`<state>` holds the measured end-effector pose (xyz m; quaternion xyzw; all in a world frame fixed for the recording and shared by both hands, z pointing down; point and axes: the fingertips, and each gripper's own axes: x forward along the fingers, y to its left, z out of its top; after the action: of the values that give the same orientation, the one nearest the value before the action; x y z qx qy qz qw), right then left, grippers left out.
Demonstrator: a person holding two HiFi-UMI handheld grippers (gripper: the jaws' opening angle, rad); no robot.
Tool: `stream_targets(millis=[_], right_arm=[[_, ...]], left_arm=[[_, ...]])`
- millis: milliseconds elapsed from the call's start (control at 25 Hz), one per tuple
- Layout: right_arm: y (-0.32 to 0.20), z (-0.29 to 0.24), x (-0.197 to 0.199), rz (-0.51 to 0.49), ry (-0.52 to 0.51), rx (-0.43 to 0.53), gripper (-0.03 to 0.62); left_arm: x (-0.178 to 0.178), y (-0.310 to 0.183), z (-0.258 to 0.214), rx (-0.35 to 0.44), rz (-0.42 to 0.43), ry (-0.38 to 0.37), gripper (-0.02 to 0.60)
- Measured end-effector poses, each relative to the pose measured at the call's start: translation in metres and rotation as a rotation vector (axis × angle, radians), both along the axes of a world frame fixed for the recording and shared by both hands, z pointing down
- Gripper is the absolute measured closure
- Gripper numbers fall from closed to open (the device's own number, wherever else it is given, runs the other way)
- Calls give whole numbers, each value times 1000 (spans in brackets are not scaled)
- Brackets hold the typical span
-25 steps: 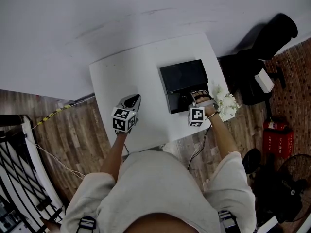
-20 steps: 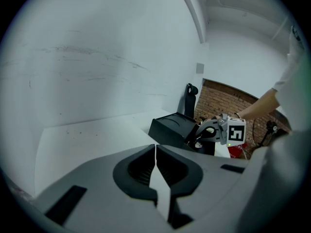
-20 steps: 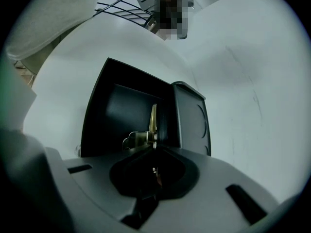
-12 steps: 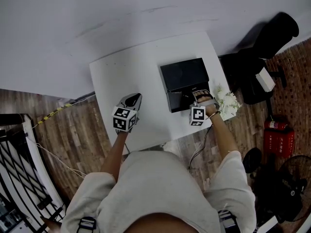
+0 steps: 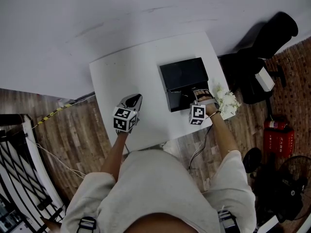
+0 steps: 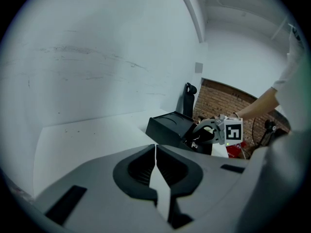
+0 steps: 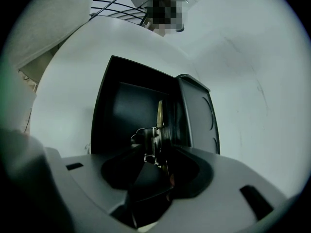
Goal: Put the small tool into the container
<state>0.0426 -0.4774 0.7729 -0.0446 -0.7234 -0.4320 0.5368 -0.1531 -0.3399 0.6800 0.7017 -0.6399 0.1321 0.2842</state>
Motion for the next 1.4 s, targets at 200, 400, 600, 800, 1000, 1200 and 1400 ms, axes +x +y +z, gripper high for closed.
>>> stream_targets(millis=[200,400,600,800,1000,1200,1400], right_arm=[[0,-6,0,8,-17,9,404],[4,-17,0,19,-47,14,401],[9,-30,6,30,-73,34,410],[14,-45,14,59,-108,55,441],[27,-61,21,97,-155,68,499],[37,-72,32,143,-209,87,566],[50,-80,41,201,-249,68,594]], left_arm=[[3,1,-1,5,5,-4,568],[7,1,-5,16,13,-9,568],[15,3,-10,23,29,-15,568],[23,4,-15,37,48,-20,568],[32,8,-23,52,69,-29,568],[43,13,-30,68,89,-39,568],[50,19,-37,81,102,-53,568]])
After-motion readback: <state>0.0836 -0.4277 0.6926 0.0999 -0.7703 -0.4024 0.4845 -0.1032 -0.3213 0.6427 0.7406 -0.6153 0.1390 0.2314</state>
